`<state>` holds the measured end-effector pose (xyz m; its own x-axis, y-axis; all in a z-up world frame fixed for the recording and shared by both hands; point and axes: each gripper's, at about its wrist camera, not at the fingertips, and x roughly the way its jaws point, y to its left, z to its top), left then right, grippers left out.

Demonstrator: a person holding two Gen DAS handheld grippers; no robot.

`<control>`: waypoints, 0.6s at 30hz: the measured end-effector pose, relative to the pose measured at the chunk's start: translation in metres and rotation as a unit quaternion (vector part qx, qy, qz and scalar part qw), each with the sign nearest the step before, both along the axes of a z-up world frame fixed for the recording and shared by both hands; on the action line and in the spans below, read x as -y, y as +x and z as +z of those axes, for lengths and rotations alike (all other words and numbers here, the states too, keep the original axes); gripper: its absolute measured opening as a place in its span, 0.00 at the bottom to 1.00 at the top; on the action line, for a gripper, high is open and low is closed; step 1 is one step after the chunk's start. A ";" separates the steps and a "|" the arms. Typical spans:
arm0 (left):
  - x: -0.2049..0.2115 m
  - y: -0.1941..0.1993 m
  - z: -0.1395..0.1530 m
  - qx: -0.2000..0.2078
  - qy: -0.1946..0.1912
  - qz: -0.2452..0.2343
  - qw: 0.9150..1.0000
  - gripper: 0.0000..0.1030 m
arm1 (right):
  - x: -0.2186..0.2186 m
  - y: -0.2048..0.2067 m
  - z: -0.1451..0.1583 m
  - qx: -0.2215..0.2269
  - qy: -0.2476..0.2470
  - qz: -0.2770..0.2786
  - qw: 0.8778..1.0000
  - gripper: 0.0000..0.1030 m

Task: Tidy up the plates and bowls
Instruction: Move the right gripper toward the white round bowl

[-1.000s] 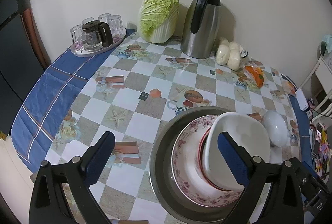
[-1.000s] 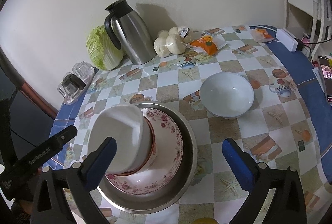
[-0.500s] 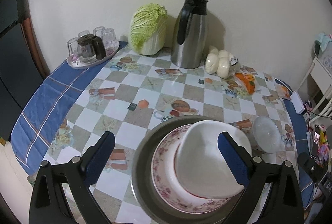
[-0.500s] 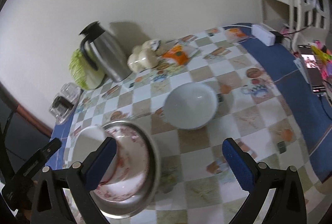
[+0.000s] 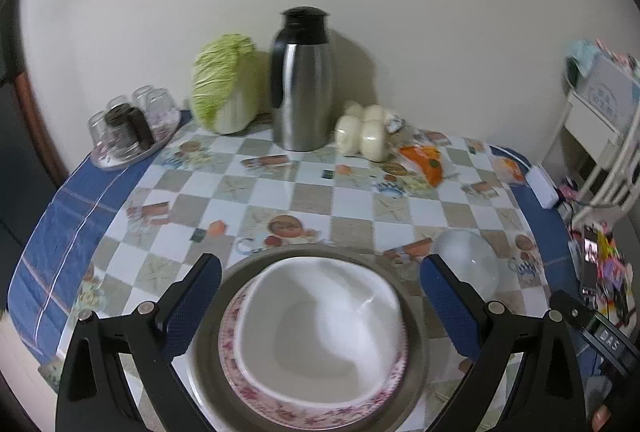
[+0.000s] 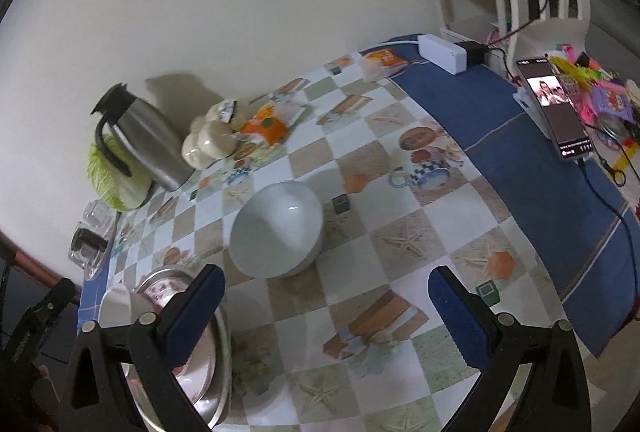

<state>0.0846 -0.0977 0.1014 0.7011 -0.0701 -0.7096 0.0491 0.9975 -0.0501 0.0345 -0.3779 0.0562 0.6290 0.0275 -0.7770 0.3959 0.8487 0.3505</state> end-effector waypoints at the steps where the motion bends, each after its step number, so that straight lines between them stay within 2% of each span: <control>1: 0.006 0.002 -0.001 -0.004 0.004 -0.007 1.000 0.97 | 0.001 0.000 -0.001 -0.001 -0.001 -0.002 1.000 1.00; 10: 0.057 0.021 -0.007 -0.027 0.030 -0.057 0.998 0.97 | 0.010 0.012 -0.018 -0.014 -0.006 -0.006 1.000 1.00; 18: 0.099 0.051 -0.018 -0.076 0.041 -0.075 0.993 0.97 | 0.017 0.029 -0.033 -0.023 -0.003 -0.009 1.000 1.00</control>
